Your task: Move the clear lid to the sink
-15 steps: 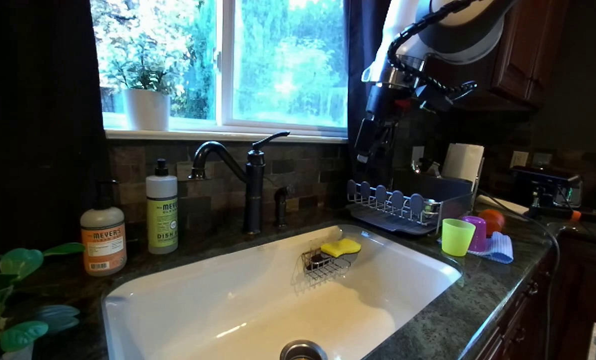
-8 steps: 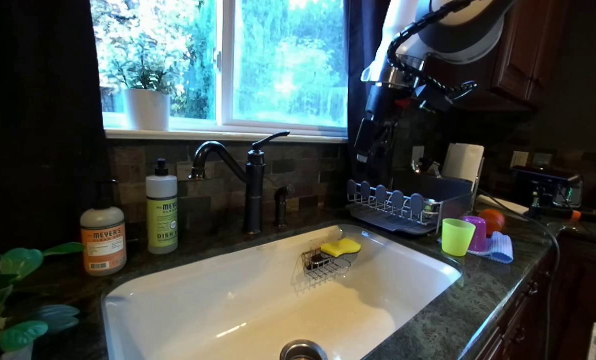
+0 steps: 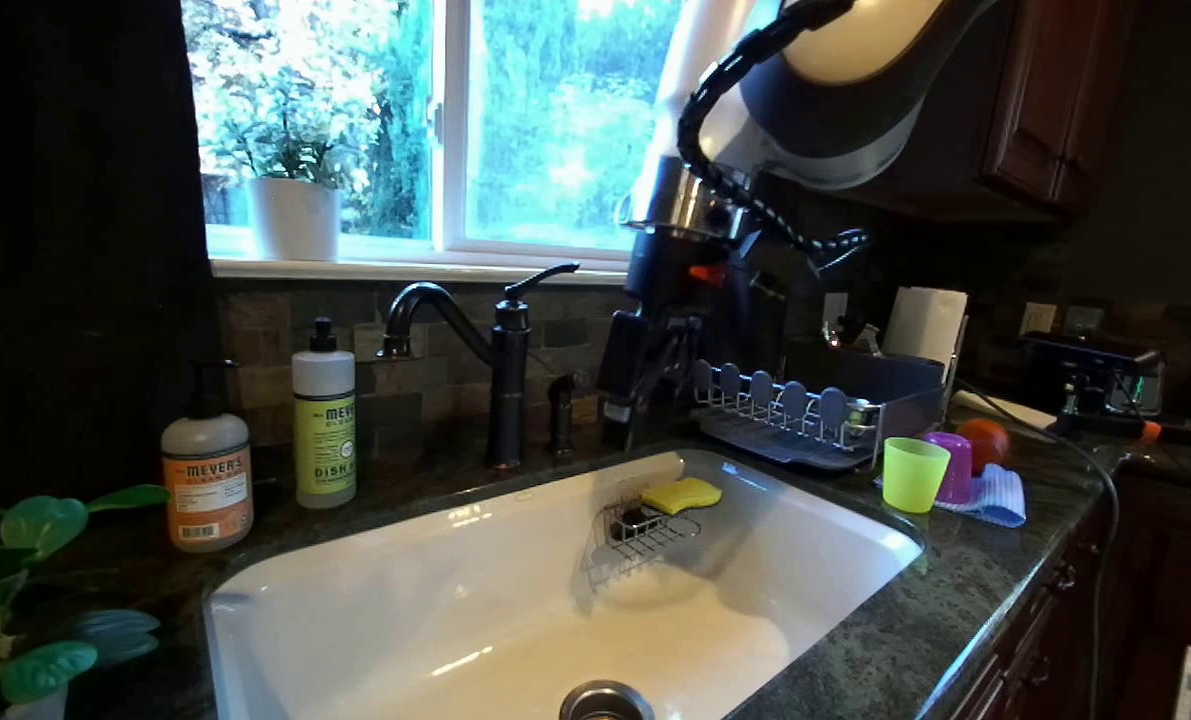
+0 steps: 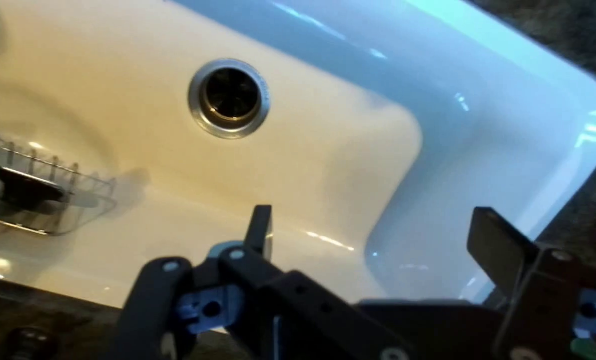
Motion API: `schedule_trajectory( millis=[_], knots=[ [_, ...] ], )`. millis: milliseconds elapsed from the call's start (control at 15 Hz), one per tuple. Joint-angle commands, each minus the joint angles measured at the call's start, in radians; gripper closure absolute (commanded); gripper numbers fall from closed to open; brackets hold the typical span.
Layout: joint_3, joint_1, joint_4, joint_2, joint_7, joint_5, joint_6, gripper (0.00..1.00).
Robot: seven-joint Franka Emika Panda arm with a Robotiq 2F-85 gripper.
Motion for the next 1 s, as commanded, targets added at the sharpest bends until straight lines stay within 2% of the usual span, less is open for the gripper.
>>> schedule_trajectory(
  millis=[0, 133, 200, 533, 667, 933],
  knots=[
    [0.063, 0.046, 0.130, 0.161, 0.072, -0.002, 0.068, 0.00],
    [0.087, 0.069, 0.192, 0.205, 0.023, 0.009, 0.050, 0.00],
    [0.074, 0.055, 0.121, 0.144, 0.043, 0.000, 0.060, 0.00],
    [0.085, 0.069, 0.186, 0.198, 0.037, 0.000, 0.060, 0.00],
    [0.089, 0.085, 0.247, 0.285, 0.065, -0.033, 0.061, 0.00],
    [0.074, 0.158, 0.384, 0.466, 0.175, -0.169, 0.033, 0.00]
  ],
)
